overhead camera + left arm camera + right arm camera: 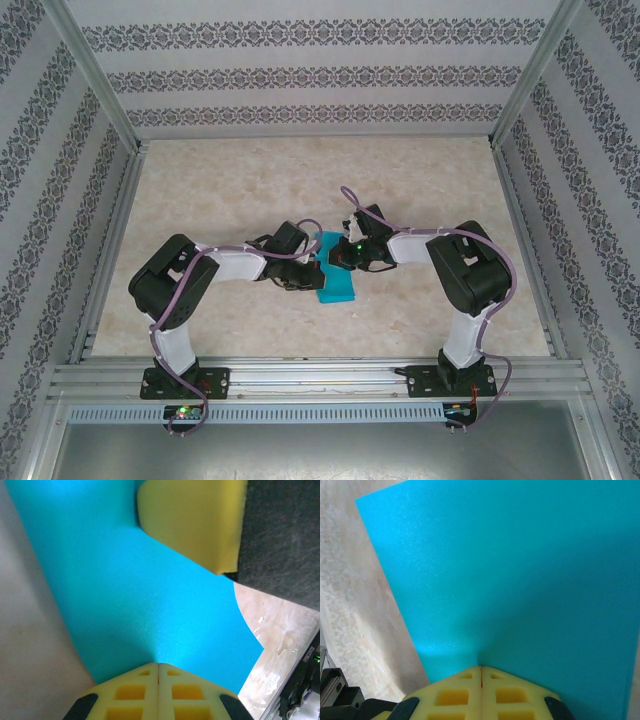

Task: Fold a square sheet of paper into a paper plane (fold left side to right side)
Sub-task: First fold the square sheet of paper in half at the center of the table.

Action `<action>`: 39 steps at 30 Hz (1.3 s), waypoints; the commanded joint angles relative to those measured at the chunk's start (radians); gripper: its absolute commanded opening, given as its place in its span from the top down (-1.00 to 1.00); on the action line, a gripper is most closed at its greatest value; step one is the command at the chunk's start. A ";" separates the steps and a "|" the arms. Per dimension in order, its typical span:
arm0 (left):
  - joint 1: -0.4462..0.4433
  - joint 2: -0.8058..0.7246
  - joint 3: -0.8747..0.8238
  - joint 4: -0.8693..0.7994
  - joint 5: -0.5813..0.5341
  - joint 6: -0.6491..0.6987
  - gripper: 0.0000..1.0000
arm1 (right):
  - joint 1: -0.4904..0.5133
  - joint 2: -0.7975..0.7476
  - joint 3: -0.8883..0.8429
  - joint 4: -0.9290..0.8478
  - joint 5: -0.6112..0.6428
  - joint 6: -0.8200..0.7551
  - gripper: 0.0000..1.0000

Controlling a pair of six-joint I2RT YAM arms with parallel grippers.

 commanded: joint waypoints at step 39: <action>-0.055 -0.232 -0.192 -0.056 0.049 -0.038 0.97 | -0.013 0.021 -0.027 -0.129 0.128 -0.049 1.00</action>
